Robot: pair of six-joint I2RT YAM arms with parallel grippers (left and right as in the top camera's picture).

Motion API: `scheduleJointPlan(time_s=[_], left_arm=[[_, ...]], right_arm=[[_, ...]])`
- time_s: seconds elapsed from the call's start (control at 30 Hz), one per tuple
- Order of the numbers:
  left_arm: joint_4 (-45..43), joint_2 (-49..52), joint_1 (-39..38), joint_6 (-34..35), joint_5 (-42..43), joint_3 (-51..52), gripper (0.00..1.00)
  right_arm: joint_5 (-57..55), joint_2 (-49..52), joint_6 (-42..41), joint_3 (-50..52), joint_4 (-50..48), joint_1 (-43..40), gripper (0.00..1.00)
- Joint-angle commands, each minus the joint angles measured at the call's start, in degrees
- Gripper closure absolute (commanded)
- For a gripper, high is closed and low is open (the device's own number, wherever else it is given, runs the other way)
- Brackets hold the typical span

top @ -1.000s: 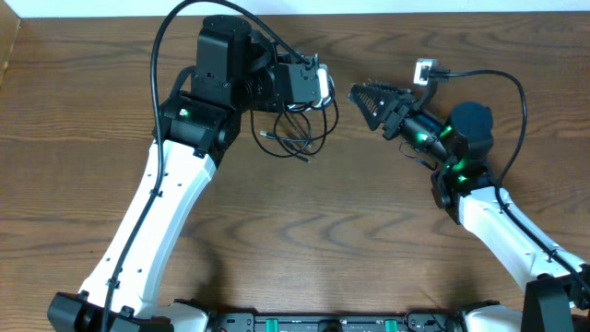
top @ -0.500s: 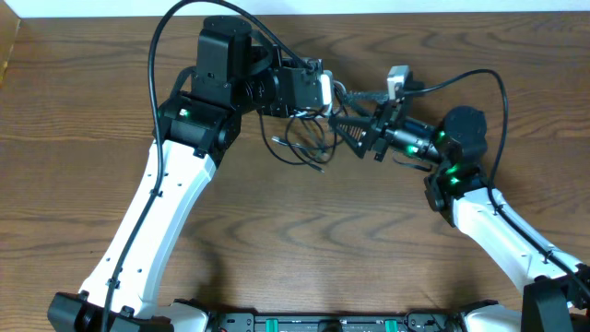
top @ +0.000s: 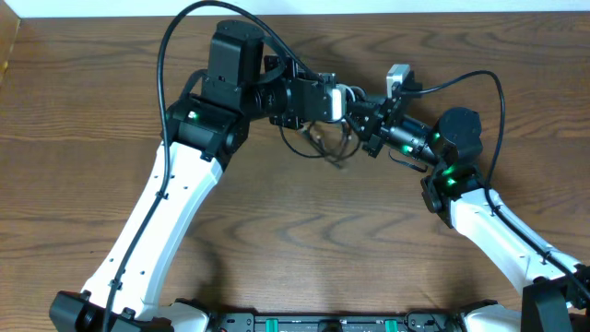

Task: Untangle cables

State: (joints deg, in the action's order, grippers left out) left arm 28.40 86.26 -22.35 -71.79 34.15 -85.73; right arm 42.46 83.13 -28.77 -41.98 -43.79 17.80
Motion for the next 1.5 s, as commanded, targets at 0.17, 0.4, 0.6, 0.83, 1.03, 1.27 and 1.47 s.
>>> scheduleJointPlan(time_s=[0.17,0.4,0.6,0.83,1.03,1.27,1.47], left_arm=[[1.14,-0.2,-1.2,0.55,2.38,-1.38,0.89],[1.14,-0.22,-1.18,0.57,-3.67,-1.4,0.02],[0.07,-0.28,-1.07,6.51,-9.03,-1.4,0.02],[-2.12,-0.28,-0.92,15.65,-12.44,-1.4,0.02],[-8.02,-0.28,1.66,38.07,-13.2,-1.4,0.02],[-11.96,-0.33,4.79,65.68,-5.4,-1.4,0.02],[-14.47,-0.46,4.98,70.79,16.0,-1.4,0.02]], right_arm=[[-3.52,0.13,-3.45,-0.02,-0.09,-3.04,0.99],[-2.67,0.13,-8.02,-0.02,-0.07,-9.05,0.99],[-0.33,0.13,-10.23,-0.02,-0.2,-14.16,0.99],[2.86,0.13,-10.14,-0.02,-1.05,-16.17,0.99],[9.22,0.13,-9.73,-0.02,-7.67,-17.59,0.99],[14.75,0.13,-10.14,-0.02,-17.73,-19.1,0.99],[16.24,0.13,-17.16,-0.02,-21.99,-19.87,0.99]])
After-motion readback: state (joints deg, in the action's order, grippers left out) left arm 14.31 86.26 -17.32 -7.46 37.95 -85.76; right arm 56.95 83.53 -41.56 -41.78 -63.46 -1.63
